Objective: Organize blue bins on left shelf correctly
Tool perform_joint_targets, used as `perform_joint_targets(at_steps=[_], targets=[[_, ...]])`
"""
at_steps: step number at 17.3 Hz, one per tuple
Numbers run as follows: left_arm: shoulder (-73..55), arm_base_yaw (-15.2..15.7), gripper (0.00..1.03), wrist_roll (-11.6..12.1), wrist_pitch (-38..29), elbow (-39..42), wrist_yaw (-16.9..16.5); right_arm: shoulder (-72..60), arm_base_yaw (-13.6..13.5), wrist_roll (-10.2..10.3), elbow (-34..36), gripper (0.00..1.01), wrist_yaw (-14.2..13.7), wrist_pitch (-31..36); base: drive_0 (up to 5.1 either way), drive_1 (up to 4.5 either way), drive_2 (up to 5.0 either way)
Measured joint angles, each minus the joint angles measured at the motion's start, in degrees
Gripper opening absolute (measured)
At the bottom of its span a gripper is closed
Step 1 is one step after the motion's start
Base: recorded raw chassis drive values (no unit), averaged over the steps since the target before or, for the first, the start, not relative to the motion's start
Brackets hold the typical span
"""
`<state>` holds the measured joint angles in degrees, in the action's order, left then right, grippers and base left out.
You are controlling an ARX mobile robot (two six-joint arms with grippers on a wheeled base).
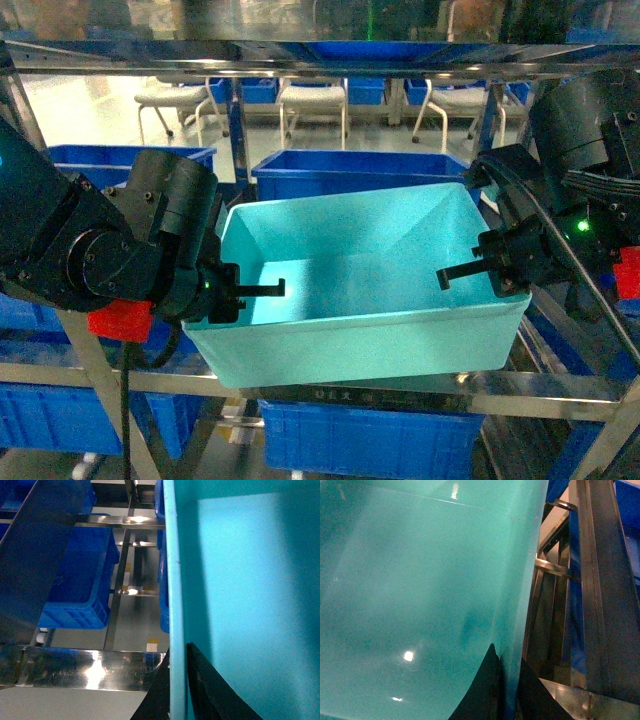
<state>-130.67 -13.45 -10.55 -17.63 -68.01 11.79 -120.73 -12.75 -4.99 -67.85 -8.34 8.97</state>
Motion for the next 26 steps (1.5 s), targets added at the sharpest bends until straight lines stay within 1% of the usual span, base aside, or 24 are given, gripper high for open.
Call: perform_joint_targets(at_steps=[12,14,16,18,20,26], targets=[[0.2,0.0,0.05,0.3,-0.2,0.0,0.2,0.1,0.0,0.1,0.0,0.02,0.2,-0.1,0.0,0.0,0.0],[0.2,0.0,0.05,0.3,0.4,-0.2,0.2,-0.4,0.0,0.3,-1.0,0.02,0.2,-0.9,0.0,0.0,0.0],[-1.5,0.0,0.05,0.4,3.1,-4.2,0.2,-3.0,0.6,0.5,-3.6,0.02,0.2,-1.7,0.0,0.0,0.0],[-3.5,0.0,0.05,0.5,4.6,-6.9,-0.1,-4.3,1.2,0.5,-4.5,0.02,0.3,-1.7,0.0,0.0,0.0],[-5.2,0.0,0.05,0.4,6.6,-8.5,-0.2,-5.3,1.5,0.5,-4.9,0.02,0.3,-1.7,0.0,0.0,0.0],[-9.7,-0.2,0.05,0.4,8.5,-12.1,-0.3,-8.6,2.2,0.4,-5.4,0.02,0.3,-0.7,0.0,0.0,0.0]])
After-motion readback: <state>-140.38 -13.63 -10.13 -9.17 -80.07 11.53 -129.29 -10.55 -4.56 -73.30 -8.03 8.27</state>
